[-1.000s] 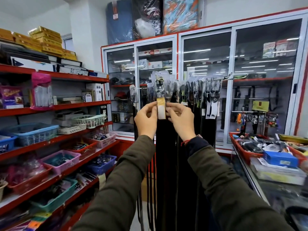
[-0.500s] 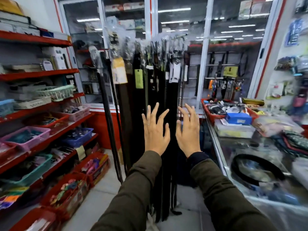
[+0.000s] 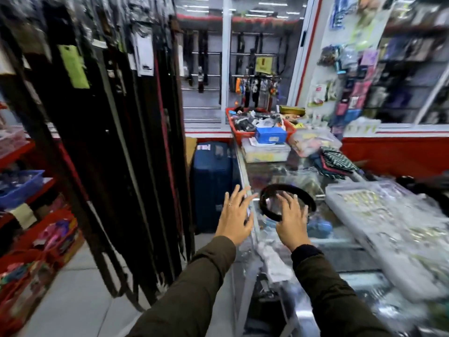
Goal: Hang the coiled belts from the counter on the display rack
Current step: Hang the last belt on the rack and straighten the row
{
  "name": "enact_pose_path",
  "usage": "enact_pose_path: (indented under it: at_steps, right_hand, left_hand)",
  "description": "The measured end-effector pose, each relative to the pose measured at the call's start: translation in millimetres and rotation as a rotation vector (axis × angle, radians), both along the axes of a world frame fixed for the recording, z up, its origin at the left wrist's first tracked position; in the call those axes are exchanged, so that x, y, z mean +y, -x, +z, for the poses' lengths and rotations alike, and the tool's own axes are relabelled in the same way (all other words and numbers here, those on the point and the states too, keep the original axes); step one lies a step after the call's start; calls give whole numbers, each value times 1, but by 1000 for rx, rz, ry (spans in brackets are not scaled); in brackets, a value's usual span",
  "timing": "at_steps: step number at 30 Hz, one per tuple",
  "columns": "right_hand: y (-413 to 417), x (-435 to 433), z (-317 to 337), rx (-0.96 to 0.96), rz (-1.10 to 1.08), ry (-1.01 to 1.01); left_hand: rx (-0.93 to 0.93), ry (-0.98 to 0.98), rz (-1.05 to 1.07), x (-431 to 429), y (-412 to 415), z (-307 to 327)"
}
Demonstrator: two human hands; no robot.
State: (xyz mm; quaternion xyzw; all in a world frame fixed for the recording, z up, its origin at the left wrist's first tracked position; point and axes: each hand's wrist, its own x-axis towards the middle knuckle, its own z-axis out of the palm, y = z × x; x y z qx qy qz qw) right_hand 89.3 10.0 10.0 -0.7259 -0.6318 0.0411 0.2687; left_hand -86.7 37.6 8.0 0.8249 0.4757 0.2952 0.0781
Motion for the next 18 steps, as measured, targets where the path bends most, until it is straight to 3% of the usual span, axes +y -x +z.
enact_pose_path:
  at_steps: [8,11,15,18]
  right_hand:
    - [-89,28,-31,-366,10,485]
    - [-108,34,-42,-433,55,464]
    - [-124,37,-46,-381,118,320]
    - [-125,30,-46,-426,107,295]
  left_hand:
    - [402,327,-198,31,-106,-20]
    - [468,374,-171,36,-132,-27]
    - [498,220,-23,37,-140,-36]
    - [460,175,-27,32,-129,-43]
